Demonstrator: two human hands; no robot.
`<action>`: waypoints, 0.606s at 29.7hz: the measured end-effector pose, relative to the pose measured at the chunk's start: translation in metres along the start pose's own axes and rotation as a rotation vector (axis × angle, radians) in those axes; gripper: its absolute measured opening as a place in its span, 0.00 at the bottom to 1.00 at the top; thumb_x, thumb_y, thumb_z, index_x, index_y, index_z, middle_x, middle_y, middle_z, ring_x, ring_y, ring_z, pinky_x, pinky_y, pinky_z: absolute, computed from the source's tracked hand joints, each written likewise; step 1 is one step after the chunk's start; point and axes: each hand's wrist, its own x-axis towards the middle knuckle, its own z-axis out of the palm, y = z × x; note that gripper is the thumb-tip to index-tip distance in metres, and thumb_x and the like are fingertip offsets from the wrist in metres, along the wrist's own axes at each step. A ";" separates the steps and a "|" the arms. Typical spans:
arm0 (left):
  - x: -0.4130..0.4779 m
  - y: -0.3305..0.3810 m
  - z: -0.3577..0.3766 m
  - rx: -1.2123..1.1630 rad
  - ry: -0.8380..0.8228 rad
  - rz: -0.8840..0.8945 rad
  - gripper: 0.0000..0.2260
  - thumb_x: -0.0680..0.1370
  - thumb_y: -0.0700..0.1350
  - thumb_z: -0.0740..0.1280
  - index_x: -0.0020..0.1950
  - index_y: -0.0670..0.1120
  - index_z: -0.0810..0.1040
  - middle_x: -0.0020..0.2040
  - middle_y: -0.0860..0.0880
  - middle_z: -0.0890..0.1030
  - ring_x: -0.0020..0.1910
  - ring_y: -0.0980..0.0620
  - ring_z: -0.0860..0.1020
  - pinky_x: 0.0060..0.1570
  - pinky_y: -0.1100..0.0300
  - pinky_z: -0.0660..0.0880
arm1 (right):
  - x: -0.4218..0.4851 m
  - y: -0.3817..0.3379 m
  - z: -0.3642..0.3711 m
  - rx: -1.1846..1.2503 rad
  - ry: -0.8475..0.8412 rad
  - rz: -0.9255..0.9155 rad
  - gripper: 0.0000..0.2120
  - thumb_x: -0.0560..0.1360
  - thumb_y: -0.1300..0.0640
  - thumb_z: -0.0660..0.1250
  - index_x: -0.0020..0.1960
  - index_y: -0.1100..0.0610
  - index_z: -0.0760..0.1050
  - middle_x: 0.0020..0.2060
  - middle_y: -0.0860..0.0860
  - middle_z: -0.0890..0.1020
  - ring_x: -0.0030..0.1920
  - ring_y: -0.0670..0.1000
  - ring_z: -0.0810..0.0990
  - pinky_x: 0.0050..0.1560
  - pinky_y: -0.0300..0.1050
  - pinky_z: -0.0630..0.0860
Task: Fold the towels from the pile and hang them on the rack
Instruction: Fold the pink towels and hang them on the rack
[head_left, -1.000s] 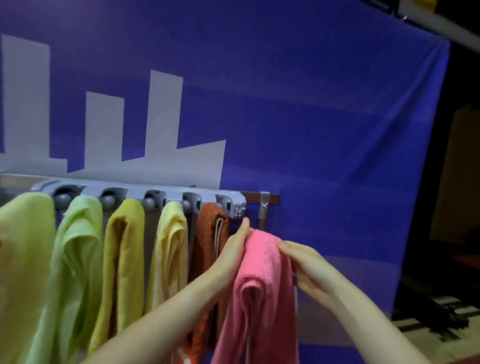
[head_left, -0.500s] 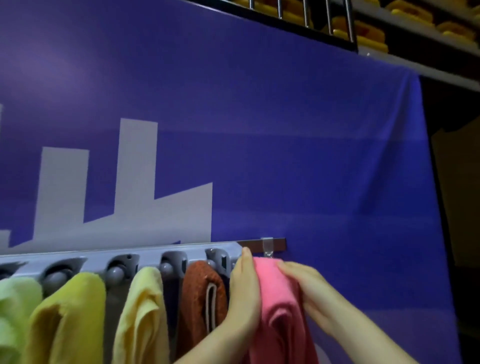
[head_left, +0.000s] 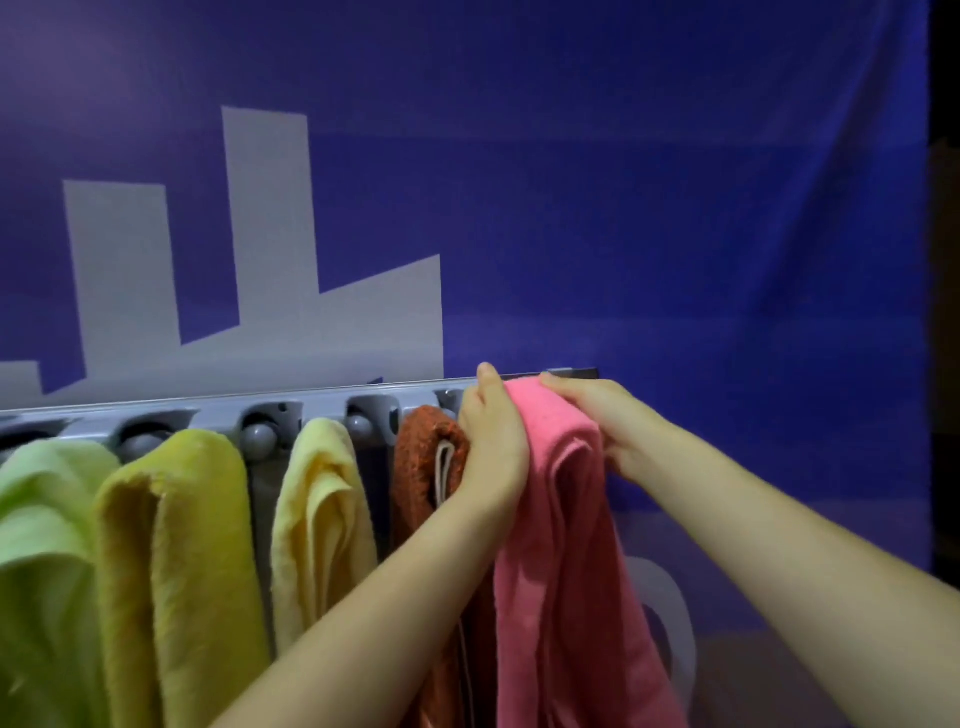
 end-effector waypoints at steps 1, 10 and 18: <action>0.004 -0.006 -0.008 0.052 0.001 -0.032 0.24 0.81 0.52 0.45 0.71 0.38 0.62 0.73 0.39 0.62 0.72 0.44 0.60 0.70 0.56 0.55 | 0.001 0.006 0.008 0.003 0.007 0.043 0.08 0.75 0.58 0.63 0.40 0.60 0.75 0.35 0.53 0.79 0.32 0.47 0.77 0.30 0.37 0.75; -0.019 -0.058 -0.007 0.045 -0.073 -0.287 0.27 0.79 0.59 0.45 0.72 0.46 0.60 0.73 0.46 0.65 0.71 0.46 0.64 0.72 0.49 0.59 | -0.011 0.045 0.014 -0.067 0.128 0.177 0.16 0.77 0.54 0.60 0.34 0.60 0.73 0.16 0.50 0.77 0.26 0.51 0.76 0.28 0.38 0.71; -0.096 -0.158 -0.022 -0.116 -0.240 -0.486 0.57 0.50 0.82 0.50 0.74 0.54 0.56 0.76 0.49 0.59 0.74 0.49 0.58 0.74 0.48 0.52 | -0.113 0.115 0.021 0.093 0.122 0.371 0.37 0.68 0.32 0.56 0.66 0.58 0.69 0.64 0.56 0.75 0.62 0.56 0.75 0.65 0.51 0.69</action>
